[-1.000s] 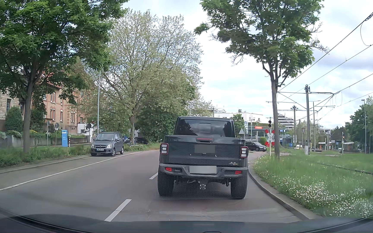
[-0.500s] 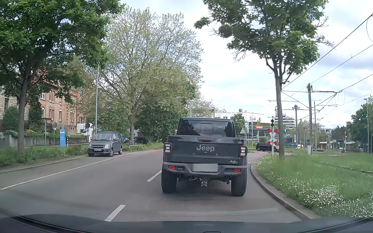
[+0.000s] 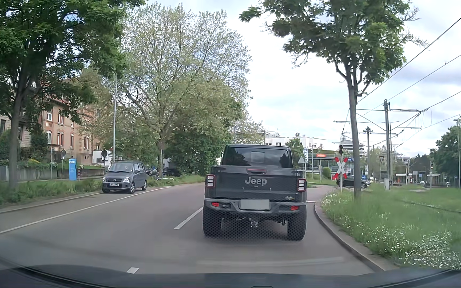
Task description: Follow the waypoints while adhering to traffic rules and regulations
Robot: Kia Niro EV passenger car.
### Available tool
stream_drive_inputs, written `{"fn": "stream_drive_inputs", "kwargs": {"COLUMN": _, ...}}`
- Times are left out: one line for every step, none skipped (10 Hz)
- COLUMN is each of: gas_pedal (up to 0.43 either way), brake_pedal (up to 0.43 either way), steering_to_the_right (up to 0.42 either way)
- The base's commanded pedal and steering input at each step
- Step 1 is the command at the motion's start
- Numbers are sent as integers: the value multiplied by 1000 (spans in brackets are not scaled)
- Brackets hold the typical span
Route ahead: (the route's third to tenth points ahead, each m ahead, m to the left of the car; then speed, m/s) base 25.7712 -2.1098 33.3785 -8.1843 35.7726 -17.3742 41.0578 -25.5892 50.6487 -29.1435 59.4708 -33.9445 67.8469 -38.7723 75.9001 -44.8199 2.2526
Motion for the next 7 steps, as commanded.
{"fn": "stream_drive_inputs", "kwargs": {"gas_pedal": 87, "brake_pedal": 0, "steering_to_the_right": 5}}
{"fn": "stream_drive_inputs", "kwargs": {"gas_pedal": 79, "brake_pedal": 0, "steering_to_the_right": 4}}
{"fn": "stream_drive_inputs", "kwargs": {"gas_pedal": 79, "brake_pedal": 0, "steering_to_the_right": 4}}
{"fn": "stream_drive_inputs", "kwargs": {"gas_pedal": 28, "brake_pedal": 0, "steering_to_the_right": 5}}
{"fn": "stream_drive_inputs", "kwargs": {"gas_pedal": 0, "brake_pedal": 0, "steering_to_the_right": 4}}
{"fn": "stream_drive_inputs", "kwargs": {"gas_pedal": 0, "brake_pedal": 0, "steering_to_the_right": 4}}
{"fn": "stream_drive_inputs", "kwargs": {"gas_pedal": 0, "brake_pedal": 0, "steering_to_the_right": 4}}
